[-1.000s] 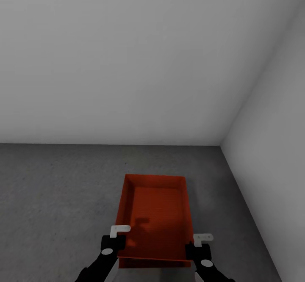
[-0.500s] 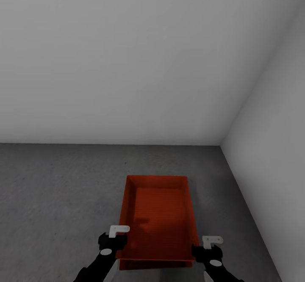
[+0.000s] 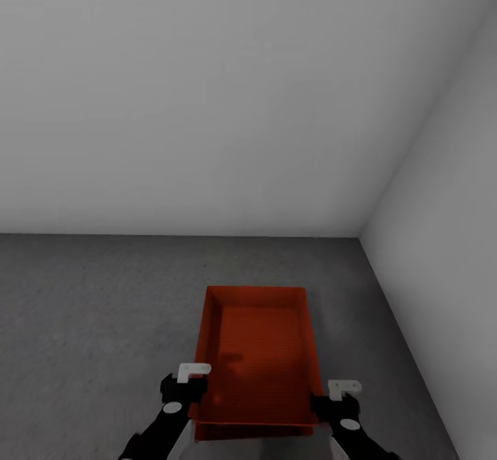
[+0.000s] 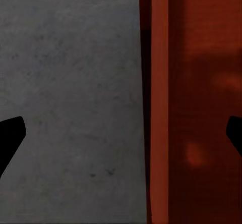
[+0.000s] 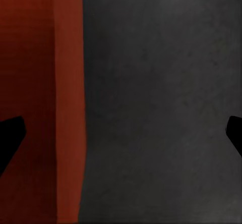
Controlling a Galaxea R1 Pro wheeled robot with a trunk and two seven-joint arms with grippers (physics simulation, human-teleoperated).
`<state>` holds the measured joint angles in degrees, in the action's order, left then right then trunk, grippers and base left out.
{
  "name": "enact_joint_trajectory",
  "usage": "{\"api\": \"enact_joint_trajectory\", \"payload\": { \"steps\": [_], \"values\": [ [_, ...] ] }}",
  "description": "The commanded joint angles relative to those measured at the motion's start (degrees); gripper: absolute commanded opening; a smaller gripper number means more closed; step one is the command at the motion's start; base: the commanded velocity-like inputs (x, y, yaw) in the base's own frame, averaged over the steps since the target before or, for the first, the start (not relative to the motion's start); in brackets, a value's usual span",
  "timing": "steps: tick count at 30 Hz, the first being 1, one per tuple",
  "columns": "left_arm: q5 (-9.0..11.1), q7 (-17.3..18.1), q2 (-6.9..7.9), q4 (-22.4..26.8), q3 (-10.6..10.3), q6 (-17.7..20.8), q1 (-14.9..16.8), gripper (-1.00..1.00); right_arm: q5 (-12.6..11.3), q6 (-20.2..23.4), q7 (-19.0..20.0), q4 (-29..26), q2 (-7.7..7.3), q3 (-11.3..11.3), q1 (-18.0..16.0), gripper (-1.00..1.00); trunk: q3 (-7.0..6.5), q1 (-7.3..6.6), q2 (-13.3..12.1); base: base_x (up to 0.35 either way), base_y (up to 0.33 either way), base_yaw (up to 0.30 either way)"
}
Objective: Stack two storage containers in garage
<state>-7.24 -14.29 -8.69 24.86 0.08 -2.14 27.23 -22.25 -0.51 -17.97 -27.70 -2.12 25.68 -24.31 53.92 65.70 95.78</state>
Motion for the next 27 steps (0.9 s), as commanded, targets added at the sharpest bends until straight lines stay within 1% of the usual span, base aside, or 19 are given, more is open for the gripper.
{"api": "enact_joint_trajectory", "payload": {
  "steps": [1, 3, 6, 7, 8, 9, 10, 11, 12, 14, 15, 16, 17, 18, 21, 23, 27],
  "values": [
    [-0.58, -0.24, -0.02, 0.29, 0.01, -0.06, -0.01, 1.0, -0.56, -0.01, -0.4, -0.6, -0.09, 0.48, -0.03, 1.0, 0.04, 0.0, 0.02, 0.0, 0.0, 0.0],
    [-0.56, 0.03, -0.01, 1.75, 0.01, 0.12, -0.15, 1.0, -0.53, 0.1, -0.4, -2.14, -0.24, 0.5, -0.03, 1.0, 0.04, 0.0, 0.02, 0.0, 0.0, 0.0],
    [-0.52, 0.82, -0.01, 4.56, 0.01, 0.57, -0.7, 1.0, -0.5, 0.96, -0.4, -4.98, -0.92, 0.5, -0.03, 1.0, 0.04, 0.0, 0.02, 0.0, 0.0, 0.0],
    [-0.51, 1.34, -0.01, 6.46, 0.01, 1.02, -1.21, 1.0, -0.49, 2.21, -0.43, -7.09, -1.43, 0.51, -0.03, 1.0, 0.04, 0.0, 0.02, 0.0, 0.0, 0.0],
    [-0.5, 1.88, -0.04, 10.54, 0.01, 2.98, -1.97, 1.0, -0.5, 5.38, -0.46, -11.31, -2.35, 0.49, -0.03, 1.0, 0.04, 0.0, 0.02, 0.0, 0.0, 0.0],
    [-0.5, 2.01, -0.06, 12.3, 0.01, 4.1, -2.24, 1.0, -0.5, 6.74, -0.47, -13.03, -2.72, 0.5, -0.03, 1.0, 0.04, 0.0, 0.02, 0.0, 0.0, 0.0],
    [-0.42, 2.46, -0.08, 18.64, 0.01, 8.56, -3.5, 1.0, -0.54, 11.26, -0.48, -18.76, -4.04, 0.46, -0.03, 1.0, 0.04, 0.0, 0.02, 0.0, 0.0, 0.0],
    [-0.25, 3.22, -0.09, 23.69, -0.05, 11.96, -4.72, 1.0, -0.56, 14.31, -0.5, -22.78, -4.95, 0.45, -0.03, 1.0, 0.04, 0.0, 0.02, 0.0, 0.0, 0.0],
    [-0.09, 3.85, -0.09, 26.4, -0.08, 13.67, -5.4, 1.0, -0.57, 15.78, -0.51, -24.75, -5.4, 0.42, -0.03, 1.0, 0.04, 0.0, 0.02, 0.0, 0.0, 0.0],
    [0.98, 8.15, -0.1, 37.51, -0.13, 20.25, -8.17, 1.0, -0.59, 21.04, -0.58, -32.08, -6.88, 0.37, -0.03, 1.0, 0.04, 0.0, 0.02, 0.0, 0.0, 0.0],
    [1.3, 9.53, -0.1, 40.08, -0.14, 21.92, -8.8, 1.0, -0.59, 22.21, -0.62, -33.67, -7.17, 0.36, -0.02, 1.0, 0.04, 0.0, 0.02, 0.0, 0.0, 0.0],
    [2.19, 13.57, -0.06, 46.49, -0.07, 26.89, -10.33, 1.0, -0.59, 25.15, -0.68, -37.88, -7.78, 0.31, 0.02, 1.0, 0.04, 0.0, 0.02, 0.0, 0.0, 0.0],
    [2.43, 14.82, -0.05, 48.16, -0.09, 28.46, -10.67, 1.0, -0.59, 25.95, -0.7, -39.05, -7.91, 0.29, 0.03, 1.0, 0.04, 0.0, 0.02, 0.0, 0.0, 0.0],
    [2.89, 17.95, 0.01, 51.74, -0.04, 32.3, -11.33, 1.0, -0.63, 28.1, -0.72, -42.06, -8.21, 0.27, 0.04, 1.0, 0.04, 0.0, 0.02, 0.0, 0.0, 0.0],
    [3.21, 20.31, 0.18, 54.1, -0.01, 34.92, -11.76, 1.0, -0.66, 30.43, -0.74, -44.9, -8.36, 0.26, 0.05, 1.0, 0.04, 0.0, 0.02, 0.0, 0.0, 0.0],
    [3.33, 21.16, 0.3, 54.94, 0.0, 35.92, -11.93, 1.0, -0.72, 31.85, -0.75, -46.23, -8.4, 0.27, 0.05, 1.0, 0.04, 0.0, 0.02, 0.0, 0.0, 0.0],
    [3.42, 21.85, 0.49, 55.62, 0.0, 36.62, -12.19, 1.0, -0.85, 33.5, -0.7, -47.59, -8.43, 0.3, 0.05, 1.0, 0.04, 0.0, 0.02, 0.0, 0.0, 0.0]
  ]
}}
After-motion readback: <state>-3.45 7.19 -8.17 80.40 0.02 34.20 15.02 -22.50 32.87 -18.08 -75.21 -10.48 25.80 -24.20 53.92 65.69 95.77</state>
